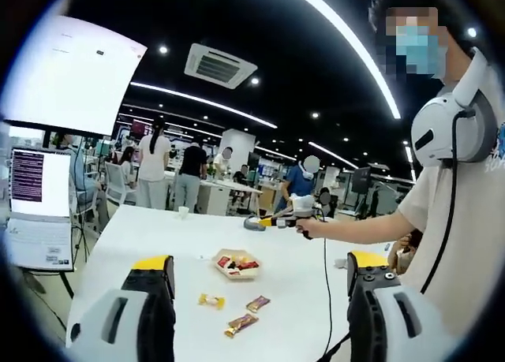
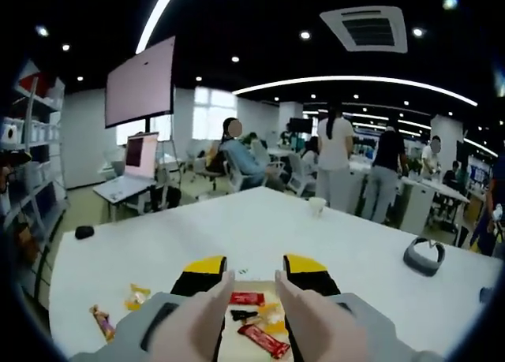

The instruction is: Place the target food into the container with the food tongs after gripping and lifting it, then release it inside without dropping or visibly crushing the food.

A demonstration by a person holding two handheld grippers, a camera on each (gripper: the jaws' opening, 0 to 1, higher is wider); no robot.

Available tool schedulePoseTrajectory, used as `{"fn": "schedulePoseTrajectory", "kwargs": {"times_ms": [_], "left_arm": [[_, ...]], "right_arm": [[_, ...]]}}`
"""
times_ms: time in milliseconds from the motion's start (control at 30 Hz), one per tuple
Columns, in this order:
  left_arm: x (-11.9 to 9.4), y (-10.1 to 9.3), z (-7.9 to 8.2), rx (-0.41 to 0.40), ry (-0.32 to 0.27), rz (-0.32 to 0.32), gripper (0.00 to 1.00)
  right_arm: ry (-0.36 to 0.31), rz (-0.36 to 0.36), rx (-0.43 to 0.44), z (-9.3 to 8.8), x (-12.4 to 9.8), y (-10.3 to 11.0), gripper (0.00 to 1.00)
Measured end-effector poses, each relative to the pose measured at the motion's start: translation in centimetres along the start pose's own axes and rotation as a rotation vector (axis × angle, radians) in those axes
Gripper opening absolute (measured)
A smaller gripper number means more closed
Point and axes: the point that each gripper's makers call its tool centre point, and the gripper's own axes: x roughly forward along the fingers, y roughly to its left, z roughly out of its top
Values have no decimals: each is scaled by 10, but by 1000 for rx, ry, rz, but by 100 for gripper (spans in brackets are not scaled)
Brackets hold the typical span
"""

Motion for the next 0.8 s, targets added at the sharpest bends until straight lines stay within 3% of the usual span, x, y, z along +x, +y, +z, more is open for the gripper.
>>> {"fn": "schedulePoseTrajectory", "kwargs": {"times_ms": [333,500,800], "left_arm": [[9,-25,-10,-10,31,-53,93],[14,-28,-14,-6,43,-49,100],[28,-34,-21,-8,63,-73,99]], "right_arm": [[6,35,1,-18,-18,17,28],[-6,70,-3,-23,-26,33,28],[-10,87,-1,-31,-38,37,28]]}}
